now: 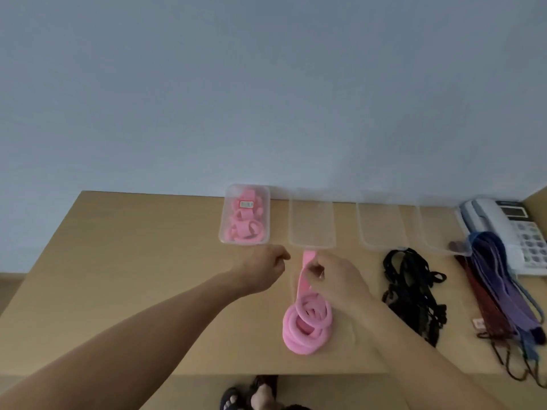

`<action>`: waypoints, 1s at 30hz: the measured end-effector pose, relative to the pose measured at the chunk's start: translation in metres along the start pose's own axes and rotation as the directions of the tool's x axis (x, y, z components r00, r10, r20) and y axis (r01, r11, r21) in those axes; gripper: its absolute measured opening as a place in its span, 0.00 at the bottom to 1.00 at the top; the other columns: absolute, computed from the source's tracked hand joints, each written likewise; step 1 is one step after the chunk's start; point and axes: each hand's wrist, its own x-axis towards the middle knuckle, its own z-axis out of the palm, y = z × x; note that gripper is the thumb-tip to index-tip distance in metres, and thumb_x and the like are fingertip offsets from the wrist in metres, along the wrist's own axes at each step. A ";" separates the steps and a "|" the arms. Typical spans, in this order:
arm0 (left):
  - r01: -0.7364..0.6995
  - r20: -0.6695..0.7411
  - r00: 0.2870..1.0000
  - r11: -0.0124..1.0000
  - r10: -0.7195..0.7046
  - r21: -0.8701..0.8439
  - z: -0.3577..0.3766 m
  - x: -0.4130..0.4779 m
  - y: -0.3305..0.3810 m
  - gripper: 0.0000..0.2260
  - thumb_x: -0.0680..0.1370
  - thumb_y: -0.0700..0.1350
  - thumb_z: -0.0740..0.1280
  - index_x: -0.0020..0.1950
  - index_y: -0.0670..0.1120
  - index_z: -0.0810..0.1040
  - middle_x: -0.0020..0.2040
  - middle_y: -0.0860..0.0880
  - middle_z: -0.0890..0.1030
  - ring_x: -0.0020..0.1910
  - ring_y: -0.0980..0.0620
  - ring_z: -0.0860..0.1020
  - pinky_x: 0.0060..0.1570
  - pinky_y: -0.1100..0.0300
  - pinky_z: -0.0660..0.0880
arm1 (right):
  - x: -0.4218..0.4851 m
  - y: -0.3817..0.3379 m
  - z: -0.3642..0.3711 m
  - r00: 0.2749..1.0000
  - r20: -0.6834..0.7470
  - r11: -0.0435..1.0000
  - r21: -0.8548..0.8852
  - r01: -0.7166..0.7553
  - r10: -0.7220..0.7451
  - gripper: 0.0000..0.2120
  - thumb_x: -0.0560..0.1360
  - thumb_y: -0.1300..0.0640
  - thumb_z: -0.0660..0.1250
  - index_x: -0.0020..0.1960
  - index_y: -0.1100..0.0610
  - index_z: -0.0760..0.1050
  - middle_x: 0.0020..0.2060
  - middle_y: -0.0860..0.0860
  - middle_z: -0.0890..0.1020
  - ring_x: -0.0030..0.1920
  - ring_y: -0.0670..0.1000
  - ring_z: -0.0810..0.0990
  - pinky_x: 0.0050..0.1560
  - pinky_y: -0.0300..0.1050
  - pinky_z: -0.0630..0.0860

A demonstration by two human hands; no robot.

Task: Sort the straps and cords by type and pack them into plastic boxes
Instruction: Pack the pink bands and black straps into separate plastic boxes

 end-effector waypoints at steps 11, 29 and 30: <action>0.034 0.104 0.994 0.998 -0.039 0.046 0.012 -0.013 0.022 0.18 0.78 0.37 0.59 0.66 0.47 0.78 0.63 0.50 0.80 0.62 0.50 0.77 0.62 0.58 0.72 | -0.039 0.024 0.024 0.957 0.272 0.986 -0.098 0.132 -0.101 0.10 0.70 0.50 0.71 0.47 0.55 0.77 0.45 0.46 0.80 0.43 0.47 0.78 0.41 0.39 0.75; -0.015 -0.046 0.999 0.937 -0.002 -0.349 -0.037 0.015 0.142 0.09 0.82 0.46 0.62 0.52 0.42 0.80 0.46 0.49 0.86 0.43 0.53 0.83 0.44 0.58 0.78 | 0.003 0.026 -0.142 0.949 -0.224 0.923 0.264 0.280 -0.224 0.04 0.73 0.46 0.67 0.43 0.45 0.75 0.37 0.42 0.80 0.38 0.42 0.78 0.37 0.36 0.74; -0.025 -0.061 0.998 0.923 0.002 -0.383 -0.042 0.017 0.149 0.09 0.83 0.45 0.62 0.52 0.42 0.79 0.44 0.48 0.86 0.43 0.51 0.83 0.44 0.57 0.79 | 0.004 0.026 -0.149 0.946 -0.233 0.912 0.292 0.289 -0.225 0.02 0.75 0.48 0.68 0.44 0.44 0.75 0.38 0.42 0.81 0.39 0.42 0.78 0.38 0.35 0.74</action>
